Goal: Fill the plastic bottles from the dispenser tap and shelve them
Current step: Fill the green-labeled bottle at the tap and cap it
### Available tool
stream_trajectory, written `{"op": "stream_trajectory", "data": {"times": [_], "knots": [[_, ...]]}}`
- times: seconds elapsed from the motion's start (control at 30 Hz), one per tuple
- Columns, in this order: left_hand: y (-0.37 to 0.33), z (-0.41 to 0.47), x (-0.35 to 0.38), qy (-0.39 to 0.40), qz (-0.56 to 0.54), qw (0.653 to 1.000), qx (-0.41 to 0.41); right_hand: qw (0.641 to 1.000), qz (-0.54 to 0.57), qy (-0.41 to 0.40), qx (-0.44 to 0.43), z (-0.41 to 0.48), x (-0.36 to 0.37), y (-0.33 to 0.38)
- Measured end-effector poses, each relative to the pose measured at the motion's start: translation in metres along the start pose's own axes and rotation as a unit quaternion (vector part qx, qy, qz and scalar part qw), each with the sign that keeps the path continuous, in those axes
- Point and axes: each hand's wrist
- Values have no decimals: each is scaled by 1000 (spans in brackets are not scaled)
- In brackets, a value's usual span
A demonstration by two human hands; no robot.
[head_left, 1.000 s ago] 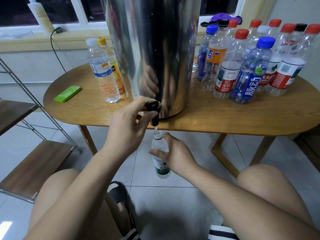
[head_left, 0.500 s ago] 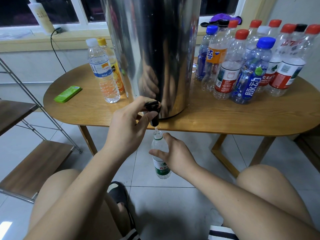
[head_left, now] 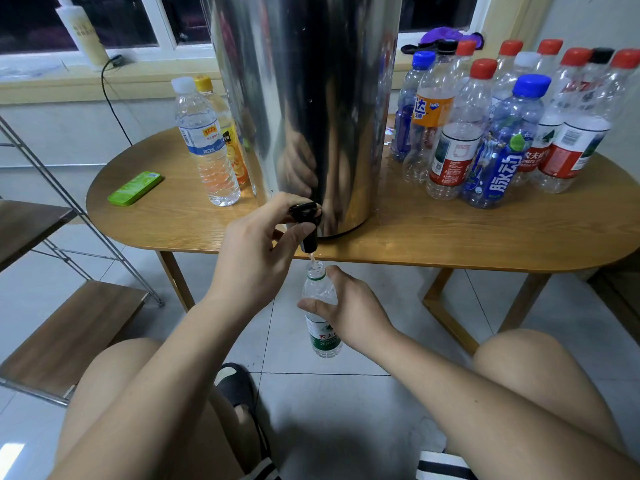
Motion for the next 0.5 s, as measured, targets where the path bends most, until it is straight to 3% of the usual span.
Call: {"op": "stream_trajectory", "data": {"times": [0.5], "knots": [[-1,2,-5,19,-31,999,-29,1000,14,-2,-8,-2,0,2]]}}
Point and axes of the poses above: each hand's wrist, its own z-axis towards the middle knuckle, its own x-axis out of the palm, y = z × x, and after that the axes turned 10 degrees about y, right-handed
